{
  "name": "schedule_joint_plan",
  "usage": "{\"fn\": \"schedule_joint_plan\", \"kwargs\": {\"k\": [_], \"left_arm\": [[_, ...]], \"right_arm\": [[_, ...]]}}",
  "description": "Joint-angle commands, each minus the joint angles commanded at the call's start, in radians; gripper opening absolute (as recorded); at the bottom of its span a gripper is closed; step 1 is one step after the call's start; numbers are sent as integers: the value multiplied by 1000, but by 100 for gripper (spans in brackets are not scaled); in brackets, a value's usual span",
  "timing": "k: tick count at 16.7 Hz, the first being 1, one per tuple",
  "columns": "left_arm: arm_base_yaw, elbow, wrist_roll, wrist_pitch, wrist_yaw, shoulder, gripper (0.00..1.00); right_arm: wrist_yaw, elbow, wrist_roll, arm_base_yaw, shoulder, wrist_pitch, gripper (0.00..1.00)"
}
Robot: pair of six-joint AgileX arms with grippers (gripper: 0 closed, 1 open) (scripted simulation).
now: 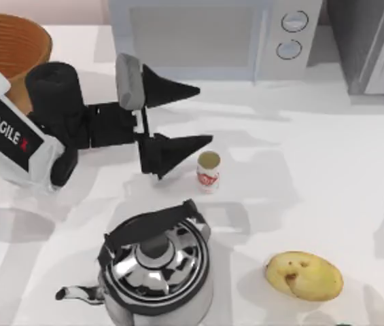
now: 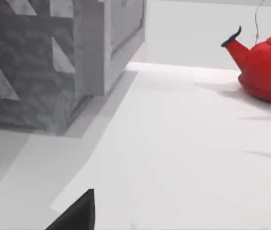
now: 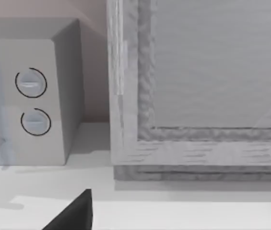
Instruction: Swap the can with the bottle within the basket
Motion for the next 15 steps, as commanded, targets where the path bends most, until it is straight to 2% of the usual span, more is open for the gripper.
{"fn": "schedule_joint_plan", "kwargs": {"k": [5, 10, 15], "left_arm": [[48, -117, -4, -306, -185, -467, 100], [98, -260, 23, -544, -390, -986, 100], [145, -415, 27, -759, -550, -1322, 100]], "right_arm": [[0, 0, 0, 0, 0, 0, 100], [0, 0, 0, 0, 0, 0, 100], [0, 0, 0, 0, 0, 0, 100]]}}
